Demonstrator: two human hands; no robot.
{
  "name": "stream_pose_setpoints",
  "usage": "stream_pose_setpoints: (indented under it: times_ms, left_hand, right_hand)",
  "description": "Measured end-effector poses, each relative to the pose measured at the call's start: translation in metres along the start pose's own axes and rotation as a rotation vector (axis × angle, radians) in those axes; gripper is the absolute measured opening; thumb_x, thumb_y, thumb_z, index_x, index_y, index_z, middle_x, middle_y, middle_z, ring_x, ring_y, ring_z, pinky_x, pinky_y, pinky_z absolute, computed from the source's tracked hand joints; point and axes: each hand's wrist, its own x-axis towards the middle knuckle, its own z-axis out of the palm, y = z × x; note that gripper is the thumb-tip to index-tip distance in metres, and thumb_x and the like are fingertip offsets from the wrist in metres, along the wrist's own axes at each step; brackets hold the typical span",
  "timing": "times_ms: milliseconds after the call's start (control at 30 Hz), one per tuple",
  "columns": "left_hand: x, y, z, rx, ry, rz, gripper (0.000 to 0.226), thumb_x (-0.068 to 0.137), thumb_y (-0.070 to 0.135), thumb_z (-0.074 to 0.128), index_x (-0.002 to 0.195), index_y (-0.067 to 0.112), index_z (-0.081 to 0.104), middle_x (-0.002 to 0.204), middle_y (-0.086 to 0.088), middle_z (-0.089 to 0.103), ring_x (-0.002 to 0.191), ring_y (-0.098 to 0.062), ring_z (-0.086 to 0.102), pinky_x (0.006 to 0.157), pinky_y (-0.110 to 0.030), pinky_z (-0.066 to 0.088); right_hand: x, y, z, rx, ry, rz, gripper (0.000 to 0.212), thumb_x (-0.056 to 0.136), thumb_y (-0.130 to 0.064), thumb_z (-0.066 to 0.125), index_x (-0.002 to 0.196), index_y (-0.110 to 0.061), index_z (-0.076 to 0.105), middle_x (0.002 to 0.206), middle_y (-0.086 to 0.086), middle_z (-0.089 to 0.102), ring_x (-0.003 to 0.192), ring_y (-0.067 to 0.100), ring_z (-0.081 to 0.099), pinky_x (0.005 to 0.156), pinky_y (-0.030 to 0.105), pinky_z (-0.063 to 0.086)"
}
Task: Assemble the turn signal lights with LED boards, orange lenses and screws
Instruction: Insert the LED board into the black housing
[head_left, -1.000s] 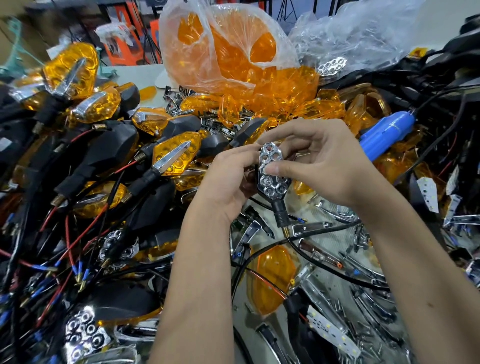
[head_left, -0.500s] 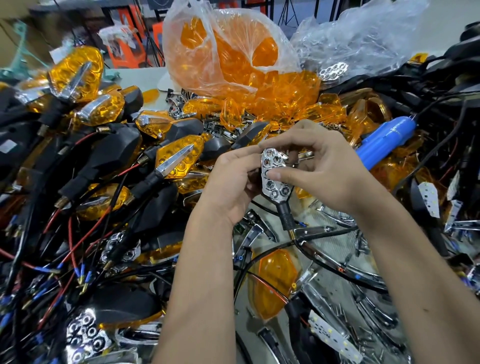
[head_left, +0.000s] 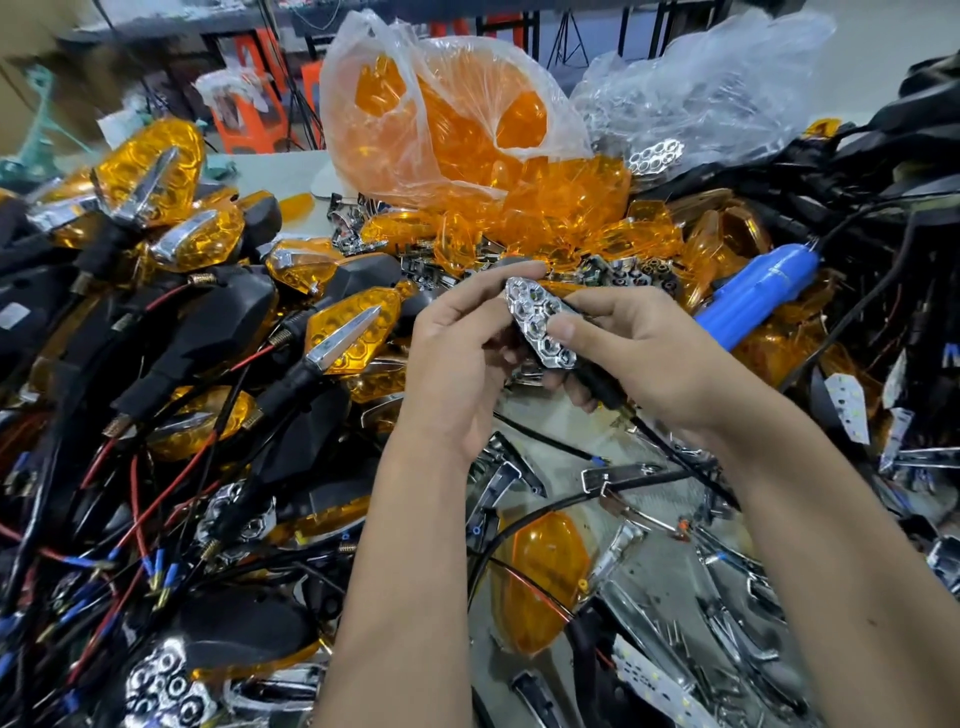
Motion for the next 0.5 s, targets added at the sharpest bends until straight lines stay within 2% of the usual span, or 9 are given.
stream_pose_setpoints:
  times_ms: [67,167,300,367,433,500]
  left_hand:
    - [0.0,0.0,-0.001,-0.015,-0.043,-0.008,0.025,0.1,-0.001,0.053,0.107,0.003,0.077,0.089,-0.009,0.074,0.075,-0.017,0.069,0.06,-0.026,0.054]
    - [-0.002,0.0,-0.002,-0.017,-0.107,-0.015,0.026,0.097,0.006,0.054,0.109,0.004,0.077,0.097,-0.014,0.075,0.088,-0.027,0.063,0.068,-0.03,0.05]
    - [-0.002,0.006,-0.007,-0.178,-0.16,-0.085,0.043,0.093,0.022,0.05,0.122,-0.001,0.072,0.107,-0.01,0.073,0.089,-0.016,0.063,0.071,-0.024,0.052]
    - [-0.001,0.005,-0.006,-0.071,-0.13,-0.069,0.037,0.092,0.025,0.059,0.118,0.004,0.075,0.105,-0.007,0.072,0.089,-0.015,0.063,0.071,-0.024,0.053]
    - [0.0,0.0,-0.004,0.044,-0.083,-0.022,0.021,0.095,0.016,0.066,0.111,0.007,0.077,0.101,-0.008,0.073,0.087,-0.016,0.066,0.071,-0.027,0.056]
    - [0.0,-0.005,-0.003,0.096,-0.032,0.015,0.016,0.098,0.007,0.065,0.111,0.004,0.075,0.1,-0.011,0.074,0.09,-0.022,0.069,0.078,-0.035,0.06]
  right_hand:
    - [0.0,0.001,-0.003,0.03,0.014,-0.022,0.029,0.095,-0.034,0.068,0.108,-0.009,0.074,0.078,0.012,0.072,0.058,0.02,0.06,0.053,0.029,0.051]
    - [0.002,0.002,-0.004,0.053,0.021,-0.056,0.025,0.095,-0.032,0.072,0.108,-0.011,0.076,0.081,0.014,0.072,0.059,0.02,0.058,0.053,0.03,0.05]
    - [0.002,0.002,-0.007,0.067,0.059,-0.075,0.016,0.101,-0.022,0.067,0.107,-0.012,0.078,0.087,0.013,0.076,0.066,0.023,0.062,0.053,0.029,0.049]
    - [0.002,0.003,-0.007,0.044,0.079,-0.068,0.015,0.102,-0.018,0.065,0.107,-0.01,0.077,0.085,0.011,0.076,0.062,0.02,0.061,0.053,0.031,0.048]
    - [0.002,0.004,-0.006,0.012,0.081,-0.071,0.016,0.102,-0.016,0.064,0.109,-0.007,0.076,0.082,0.011,0.072,0.059,0.02,0.058,0.052,0.033,0.047]
    - [0.003,0.003,-0.005,-0.017,0.08,-0.082,0.016,0.103,-0.016,0.064,0.109,-0.007,0.075,0.081,0.012,0.069,0.058,0.02,0.057,0.053,0.036,0.048]
